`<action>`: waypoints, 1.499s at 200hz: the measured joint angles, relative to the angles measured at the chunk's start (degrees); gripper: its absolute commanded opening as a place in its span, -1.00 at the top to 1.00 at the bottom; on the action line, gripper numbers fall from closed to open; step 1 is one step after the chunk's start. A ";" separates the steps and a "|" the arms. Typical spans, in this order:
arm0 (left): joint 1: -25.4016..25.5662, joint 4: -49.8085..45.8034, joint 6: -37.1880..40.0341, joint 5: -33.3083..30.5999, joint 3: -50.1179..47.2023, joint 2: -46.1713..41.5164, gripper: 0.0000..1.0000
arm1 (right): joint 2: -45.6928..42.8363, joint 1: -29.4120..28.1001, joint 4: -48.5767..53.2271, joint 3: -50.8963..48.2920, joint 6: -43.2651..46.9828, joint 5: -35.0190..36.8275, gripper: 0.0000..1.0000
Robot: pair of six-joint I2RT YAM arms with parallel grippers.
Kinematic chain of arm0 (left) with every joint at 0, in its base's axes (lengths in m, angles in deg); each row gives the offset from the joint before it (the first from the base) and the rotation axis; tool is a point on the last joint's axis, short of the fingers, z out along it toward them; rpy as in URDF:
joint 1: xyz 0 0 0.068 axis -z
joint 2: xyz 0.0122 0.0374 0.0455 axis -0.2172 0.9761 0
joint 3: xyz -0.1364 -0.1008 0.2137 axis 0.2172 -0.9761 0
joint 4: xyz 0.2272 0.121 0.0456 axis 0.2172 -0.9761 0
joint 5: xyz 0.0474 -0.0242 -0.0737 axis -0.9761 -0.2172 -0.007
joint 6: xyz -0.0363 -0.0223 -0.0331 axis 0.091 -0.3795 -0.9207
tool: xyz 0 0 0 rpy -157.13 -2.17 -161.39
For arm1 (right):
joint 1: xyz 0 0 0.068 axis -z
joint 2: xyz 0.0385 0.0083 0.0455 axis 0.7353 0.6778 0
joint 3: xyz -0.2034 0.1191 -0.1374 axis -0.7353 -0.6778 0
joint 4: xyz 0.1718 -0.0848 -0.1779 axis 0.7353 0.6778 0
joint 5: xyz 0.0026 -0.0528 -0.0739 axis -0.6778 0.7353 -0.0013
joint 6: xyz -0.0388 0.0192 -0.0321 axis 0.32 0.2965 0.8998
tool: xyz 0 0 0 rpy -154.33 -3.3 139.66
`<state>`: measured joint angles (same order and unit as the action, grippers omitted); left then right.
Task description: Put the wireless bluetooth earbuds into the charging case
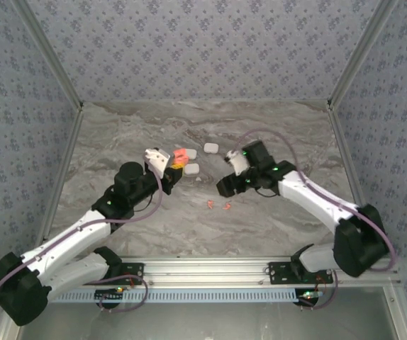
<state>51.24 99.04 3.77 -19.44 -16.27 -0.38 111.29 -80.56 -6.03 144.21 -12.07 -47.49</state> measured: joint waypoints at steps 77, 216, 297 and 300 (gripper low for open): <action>-0.02 -0.87 -0.20 -5.42 -1.03 -2.01 1.00 | 21.22 -6.38 -2.75 6.78 3.10 -0.74 -0.07; -0.44 -1.03 -0.44 -5.97 -1.40 -2.62 1.00 | 26.25 -8.33 -1.36 9.97 6.93 1.16 0.18; -0.52 -1.03 -0.90 -5.95 -1.40 -2.56 1.00 | 24.83 -8.31 0.50 8.52 7.82 2.86 0.35; -0.57 -1.03 -0.90 -5.95 -1.40 -2.56 1.00 | 24.83 -8.28 0.55 8.52 7.82 2.93 0.36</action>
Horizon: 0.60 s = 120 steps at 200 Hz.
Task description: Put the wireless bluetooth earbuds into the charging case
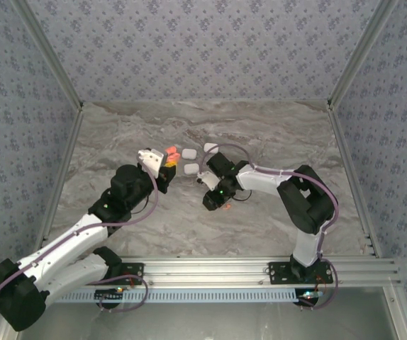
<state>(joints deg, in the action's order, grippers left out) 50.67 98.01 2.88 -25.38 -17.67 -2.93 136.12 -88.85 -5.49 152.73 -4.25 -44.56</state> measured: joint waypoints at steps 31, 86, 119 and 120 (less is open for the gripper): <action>-0.15 0.02 -0.07 0.00 0.00 0.24 1.00 | -0.07 0.02 0.48 0.00 0.44 0.55 0.49; -0.26 0.22 -0.44 0.70 0.00 0.55 1.00 | -4.94 0.92 2.80 -1.49 0.42 1.75 0.58; -0.26 1.79 -0.87 4.28 -0.02 1.60 1.00 | -15.08 2.91 3.89 -1.53 0.44 3.13 0.59; -0.26 1.79 -0.90 4.39 -0.02 1.62 1.00 | -15.30 2.95 3.93 -1.53 0.46 3.15 0.59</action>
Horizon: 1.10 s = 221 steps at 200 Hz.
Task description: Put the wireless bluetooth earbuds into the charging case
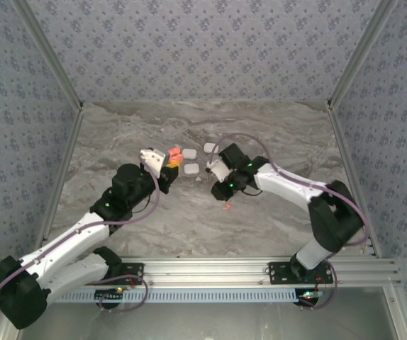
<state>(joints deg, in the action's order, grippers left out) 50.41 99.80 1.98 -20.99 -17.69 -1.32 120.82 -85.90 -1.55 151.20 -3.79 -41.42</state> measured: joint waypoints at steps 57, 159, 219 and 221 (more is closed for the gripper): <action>0.02 6.99 -2.75 12.02 0.04 5.90 1.00 | -16.90 0.81 2.05 5.35 2.01 4.48 0.61; 1.31 12.00 -4.31 27.17 3.17 13.09 1.00 | -20.59 -7.37 -1.73 11.80 7.30 10.86 0.61; 1.60 12.39 -4.26 28.92 3.48 13.07 1.00 | -17.88 -7.63 -1.75 11.80 7.54 11.74 0.61; 1.57 12.39 -4.26 28.94 3.48 13.07 1.00 | -17.86 -7.61 -1.75 11.80 7.54 11.74 0.61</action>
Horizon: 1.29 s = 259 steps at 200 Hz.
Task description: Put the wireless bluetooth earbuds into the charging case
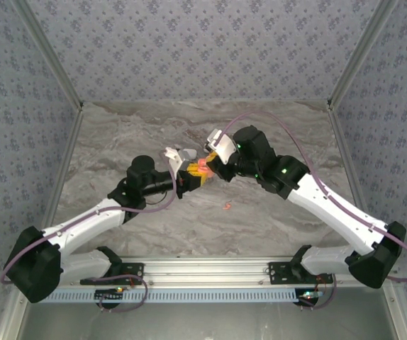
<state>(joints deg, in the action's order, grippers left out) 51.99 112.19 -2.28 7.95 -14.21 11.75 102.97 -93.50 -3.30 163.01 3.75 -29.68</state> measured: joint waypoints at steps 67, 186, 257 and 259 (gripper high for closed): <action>0.02 0.04 0.00 0.39 0.00 0.00 1.00 | 1.36 -0.15 0.02 -0.02 -0.07 -0.61 0.61; 0.07 0.04 0.48 0.39 0.26 0.00 1.00 | 1.86 -0.31 0.61 -0.26 -1.68 -5.60 0.44; 0.11 0.20 0.68 -0.31 0.31 -0.17 1.00 | -2.12 8.24 0.13 -0.79 -7.08 -17.99 -0.06; 0.11 0.24 0.68 -0.46 0.31 -0.20 1.00 | -2.40 8.48 0.11 -0.85 -7.19 -18.10 -0.06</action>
<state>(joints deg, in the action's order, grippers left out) 52.10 112.43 -1.60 7.49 -13.91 11.56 100.56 -85.02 -3.19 162.15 -3.44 -47.78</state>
